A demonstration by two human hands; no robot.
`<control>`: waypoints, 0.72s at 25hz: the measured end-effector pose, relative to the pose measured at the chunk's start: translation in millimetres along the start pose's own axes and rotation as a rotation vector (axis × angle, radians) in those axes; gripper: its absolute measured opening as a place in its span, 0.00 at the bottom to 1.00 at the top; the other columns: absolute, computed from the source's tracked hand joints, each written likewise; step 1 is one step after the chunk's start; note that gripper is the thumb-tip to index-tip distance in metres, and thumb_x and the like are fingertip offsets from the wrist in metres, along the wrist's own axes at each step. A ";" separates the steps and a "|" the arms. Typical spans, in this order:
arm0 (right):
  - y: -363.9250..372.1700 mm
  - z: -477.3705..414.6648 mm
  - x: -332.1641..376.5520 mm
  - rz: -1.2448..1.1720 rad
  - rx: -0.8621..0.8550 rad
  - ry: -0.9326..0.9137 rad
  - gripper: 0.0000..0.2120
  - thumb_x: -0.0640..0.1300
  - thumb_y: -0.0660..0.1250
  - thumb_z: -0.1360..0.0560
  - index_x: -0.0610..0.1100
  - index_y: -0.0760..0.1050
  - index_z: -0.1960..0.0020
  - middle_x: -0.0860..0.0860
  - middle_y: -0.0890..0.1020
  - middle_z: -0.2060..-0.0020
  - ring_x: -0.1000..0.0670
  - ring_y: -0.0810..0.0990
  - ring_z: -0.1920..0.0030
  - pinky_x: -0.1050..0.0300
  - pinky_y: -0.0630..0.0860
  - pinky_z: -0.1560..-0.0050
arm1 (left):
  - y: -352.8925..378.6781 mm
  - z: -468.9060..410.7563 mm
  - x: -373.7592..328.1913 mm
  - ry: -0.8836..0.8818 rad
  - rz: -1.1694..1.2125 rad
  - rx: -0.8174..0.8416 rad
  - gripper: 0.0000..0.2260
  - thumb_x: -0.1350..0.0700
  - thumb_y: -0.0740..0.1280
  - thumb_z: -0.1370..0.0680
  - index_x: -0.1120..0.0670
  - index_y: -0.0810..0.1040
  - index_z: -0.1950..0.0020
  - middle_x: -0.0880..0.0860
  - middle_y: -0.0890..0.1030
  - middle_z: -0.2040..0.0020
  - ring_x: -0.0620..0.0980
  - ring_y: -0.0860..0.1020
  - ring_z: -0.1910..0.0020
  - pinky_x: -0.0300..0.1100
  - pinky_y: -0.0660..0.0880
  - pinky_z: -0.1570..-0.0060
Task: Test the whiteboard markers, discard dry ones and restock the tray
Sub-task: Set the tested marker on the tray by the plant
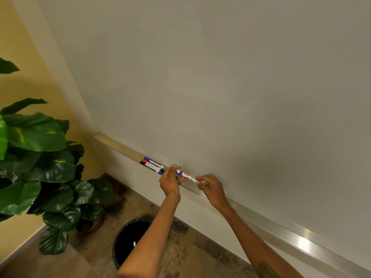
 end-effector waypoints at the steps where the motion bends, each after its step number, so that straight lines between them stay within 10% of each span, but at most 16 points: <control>1: 8.1 -3.6 -5.7 0.016 0.032 0.013 0.09 0.37 0.69 0.24 0.47 0.81 0.46 0.50 0.81 0.49 0.50 0.81 0.49 0.57 0.80 0.45 | -6.7 -7.5 2.3 -0.012 -0.018 -0.018 0.10 0.57 0.69 0.21 0.58 0.82 0.41 0.57 0.86 0.49 0.55 0.85 0.52 0.45 0.84 0.59; 8: 44.4 -37.7 -31.9 0.190 0.072 0.076 0.09 0.40 0.71 0.24 0.41 0.83 0.44 0.48 0.85 0.49 0.51 0.82 0.52 0.73 0.73 0.51 | -24.4 -61.8 10.9 -0.073 -0.133 -0.106 0.12 0.55 0.70 0.22 0.57 0.82 0.40 0.56 0.85 0.50 0.55 0.85 0.56 0.43 0.84 0.59; 18: 82.2 -92.7 -59.5 0.448 -0.052 0.093 0.11 0.42 0.67 0.21 0.42 0.81 0.41 0.47 0.84 0.47 0.47 0.82 0.48 0.57 0.78 0.46 | -51.2 -103.1 20.7 -0.195 -0.408 0.007 0.15 0.58 0.64 0.17 0.59 0.75 0.31 0.57 0.78 0.35 0.56 0.81 0.41 0.48 0.78 0.40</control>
Point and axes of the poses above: each hand's wrist, its own z-axis away from the middle knuckle, its own y-axis out of the palm, x = y × z, the point moved 3 cm from there along -z, towards the middle knuckle
